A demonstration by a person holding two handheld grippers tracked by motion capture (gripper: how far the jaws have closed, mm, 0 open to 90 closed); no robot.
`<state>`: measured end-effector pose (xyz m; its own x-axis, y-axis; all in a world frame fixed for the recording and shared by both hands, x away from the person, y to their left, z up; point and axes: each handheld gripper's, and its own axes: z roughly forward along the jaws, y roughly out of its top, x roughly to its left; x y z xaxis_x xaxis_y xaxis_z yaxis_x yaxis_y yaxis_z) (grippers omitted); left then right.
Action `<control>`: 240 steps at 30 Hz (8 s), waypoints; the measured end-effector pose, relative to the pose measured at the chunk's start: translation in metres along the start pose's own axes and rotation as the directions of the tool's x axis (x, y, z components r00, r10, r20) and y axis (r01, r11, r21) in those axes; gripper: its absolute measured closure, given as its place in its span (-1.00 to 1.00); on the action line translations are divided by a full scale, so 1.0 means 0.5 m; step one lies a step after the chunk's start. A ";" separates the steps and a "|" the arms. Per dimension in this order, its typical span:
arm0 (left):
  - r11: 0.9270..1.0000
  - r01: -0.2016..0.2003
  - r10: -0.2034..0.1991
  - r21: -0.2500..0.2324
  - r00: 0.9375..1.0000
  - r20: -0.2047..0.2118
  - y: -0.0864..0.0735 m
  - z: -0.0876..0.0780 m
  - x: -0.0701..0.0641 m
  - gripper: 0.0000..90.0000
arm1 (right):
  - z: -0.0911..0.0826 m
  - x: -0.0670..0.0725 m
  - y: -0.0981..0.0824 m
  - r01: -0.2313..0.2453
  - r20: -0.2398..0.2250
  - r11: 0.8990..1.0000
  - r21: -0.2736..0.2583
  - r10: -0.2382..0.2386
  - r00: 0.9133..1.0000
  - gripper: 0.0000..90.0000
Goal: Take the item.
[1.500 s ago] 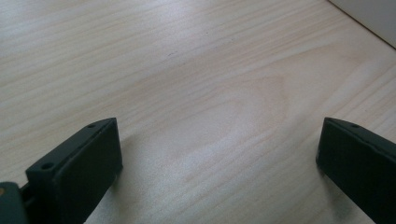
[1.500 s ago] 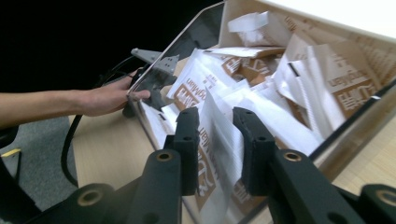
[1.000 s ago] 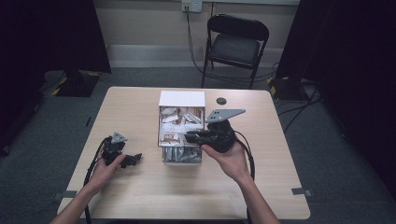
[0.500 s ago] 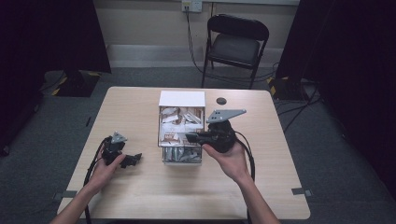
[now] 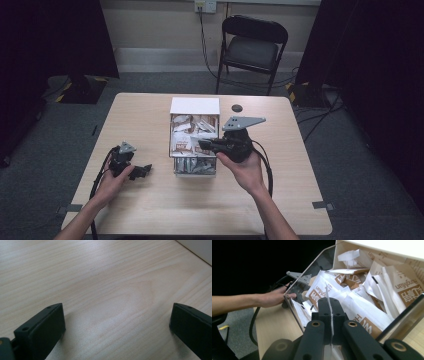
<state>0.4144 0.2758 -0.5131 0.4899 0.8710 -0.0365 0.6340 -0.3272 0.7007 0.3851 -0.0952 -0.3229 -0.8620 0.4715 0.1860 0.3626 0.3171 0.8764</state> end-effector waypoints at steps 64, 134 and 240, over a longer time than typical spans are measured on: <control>1.000 0.000 0.000 0.000 1.000 0.000 0.000 0.000 0.000 -1.00 | -0.143 0.004 -0.007 0.006 0.092 0.995 -0.102 0.003 0.996 0.99; 1.000 0.000 0.000 -0.001 1.000 0.000 0.000 0.000 0.000 -1.00 | -0.096 -0.134 -0.118 -0.149 0.201 0.989 -0.002 0.147 0.968 0.99; 1.000 0.000 0.000 0.000 1.000 0.000 0.000 0.000 0.000 -1.00 | 0.086 -0.242 -0.295 -0.331 0.325 0.921 0.204 0.256 0.911 0.34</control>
<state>0.4144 0.2758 -0.5131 0.4900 0.8710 -0.0367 0.6340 -0.3272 0.7007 0.4514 -0.1636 -0.4937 -0.5772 0.7776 0.2494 0.6918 0.3034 0.6552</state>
